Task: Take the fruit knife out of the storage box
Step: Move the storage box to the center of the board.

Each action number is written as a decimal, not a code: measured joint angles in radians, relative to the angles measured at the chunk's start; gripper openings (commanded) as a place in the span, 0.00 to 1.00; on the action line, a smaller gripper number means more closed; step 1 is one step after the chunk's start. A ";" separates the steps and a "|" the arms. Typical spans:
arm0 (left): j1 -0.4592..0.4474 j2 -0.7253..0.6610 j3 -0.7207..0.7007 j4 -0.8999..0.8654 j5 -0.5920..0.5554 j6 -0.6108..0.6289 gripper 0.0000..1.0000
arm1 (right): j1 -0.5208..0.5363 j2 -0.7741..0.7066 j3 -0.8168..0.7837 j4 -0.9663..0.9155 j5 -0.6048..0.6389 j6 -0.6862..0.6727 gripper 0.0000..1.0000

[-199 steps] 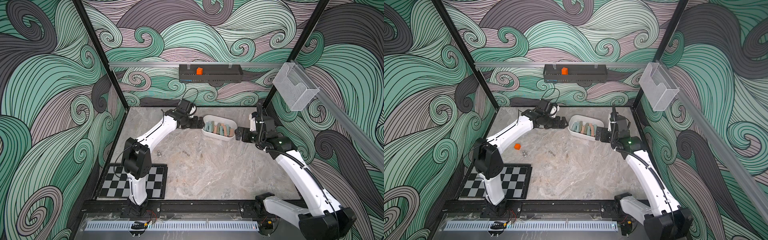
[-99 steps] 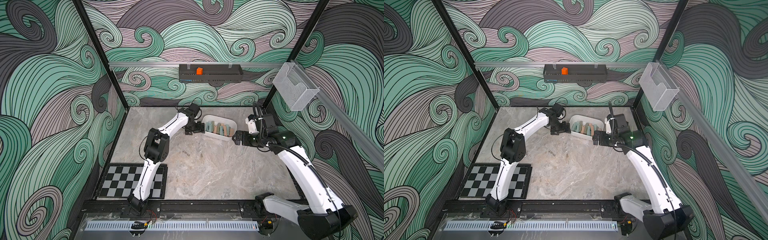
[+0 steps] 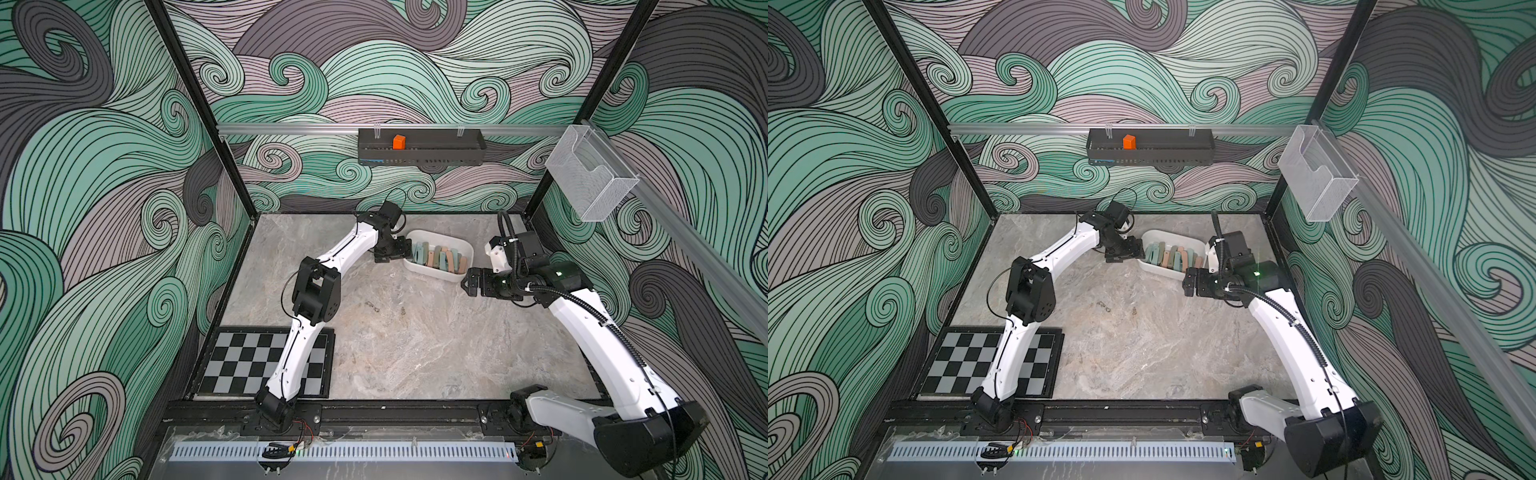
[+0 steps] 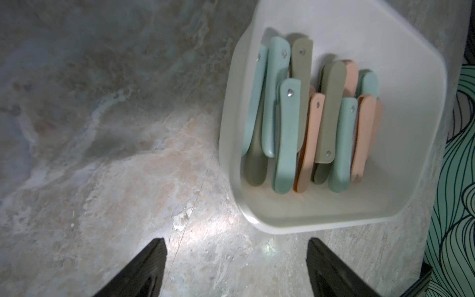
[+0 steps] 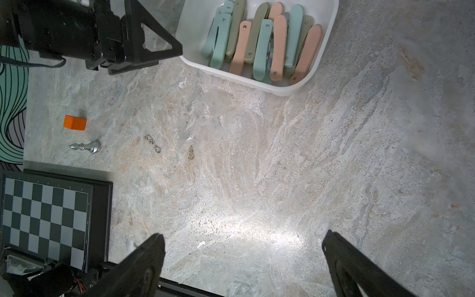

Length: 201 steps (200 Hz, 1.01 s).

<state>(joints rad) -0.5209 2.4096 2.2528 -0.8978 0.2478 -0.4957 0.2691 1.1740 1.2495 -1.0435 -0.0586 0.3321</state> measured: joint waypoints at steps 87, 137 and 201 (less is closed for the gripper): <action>0.016 0.195 0.240 -0.062 -0.056 -0.053 0.71 | 0.005 -0.042 -0.040 0.000 -0.023 0.003 0.98; 0.021 0.207 0.235 -0.114 -0.064 -0.044 0.46 | 0.018 -0.043 -0.041 0.002 -0.023 0.005 0.98; 0.021 0.092 -0.010 -0.172 -0.054 -0.039 0.30 | 0.022 -0.032 -0.057 0.029 -0.029 0.020 0.98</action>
<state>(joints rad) -0.4999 2.5015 2.2425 -1.0695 0.1936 -0.5350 0.2913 1.1419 1.1927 -1.0142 -0.0875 0.3523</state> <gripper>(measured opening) 0.302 0.984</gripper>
